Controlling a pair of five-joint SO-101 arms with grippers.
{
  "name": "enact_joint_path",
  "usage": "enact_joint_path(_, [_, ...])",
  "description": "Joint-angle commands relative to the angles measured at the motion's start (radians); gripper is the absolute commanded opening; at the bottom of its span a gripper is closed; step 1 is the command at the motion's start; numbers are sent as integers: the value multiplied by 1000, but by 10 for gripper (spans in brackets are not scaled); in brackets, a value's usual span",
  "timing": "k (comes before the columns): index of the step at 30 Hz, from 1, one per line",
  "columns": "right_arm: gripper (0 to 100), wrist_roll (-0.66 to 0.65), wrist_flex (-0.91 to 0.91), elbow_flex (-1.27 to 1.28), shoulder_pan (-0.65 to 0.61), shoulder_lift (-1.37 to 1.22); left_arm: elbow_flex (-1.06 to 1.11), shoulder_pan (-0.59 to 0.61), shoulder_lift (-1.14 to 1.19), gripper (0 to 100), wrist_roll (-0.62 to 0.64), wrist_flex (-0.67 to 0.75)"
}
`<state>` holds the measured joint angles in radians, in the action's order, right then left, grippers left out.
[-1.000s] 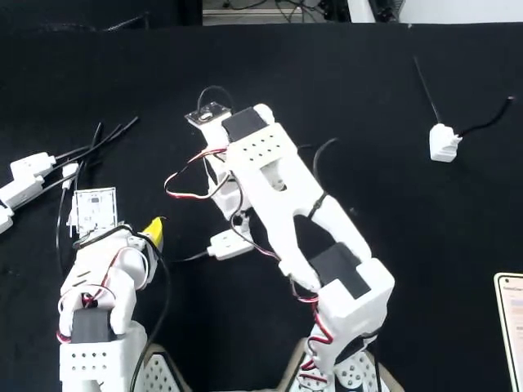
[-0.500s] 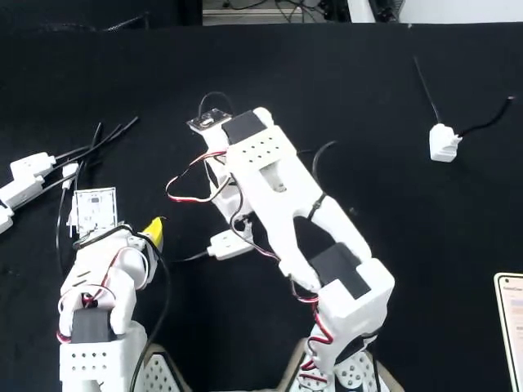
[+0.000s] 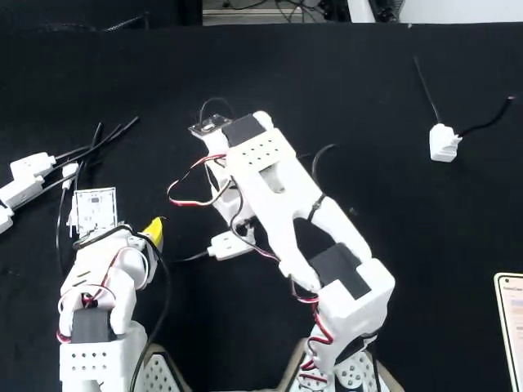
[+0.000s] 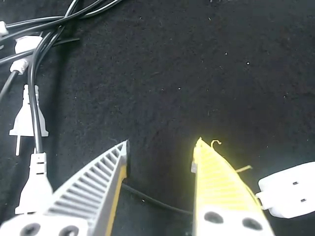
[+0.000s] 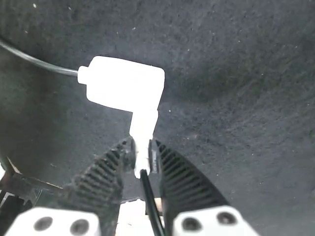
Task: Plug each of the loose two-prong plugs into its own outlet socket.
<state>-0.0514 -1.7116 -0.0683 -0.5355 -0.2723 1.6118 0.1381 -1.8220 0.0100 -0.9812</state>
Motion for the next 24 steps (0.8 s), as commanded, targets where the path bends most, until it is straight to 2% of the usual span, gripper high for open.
enact_joint_path(1, [11, -11, 29, -2, 18, 13, -10, 4, -3, 220, 9, 11])
enact_joint_path(18, [11, -44, 29, -19, 20, 13, -10, 4, -3, 220, 9, 11])
enact_joint_path(24, [11, 15, 31, -25, 20, 13, -10, 4, -3, 220, 9, 11])
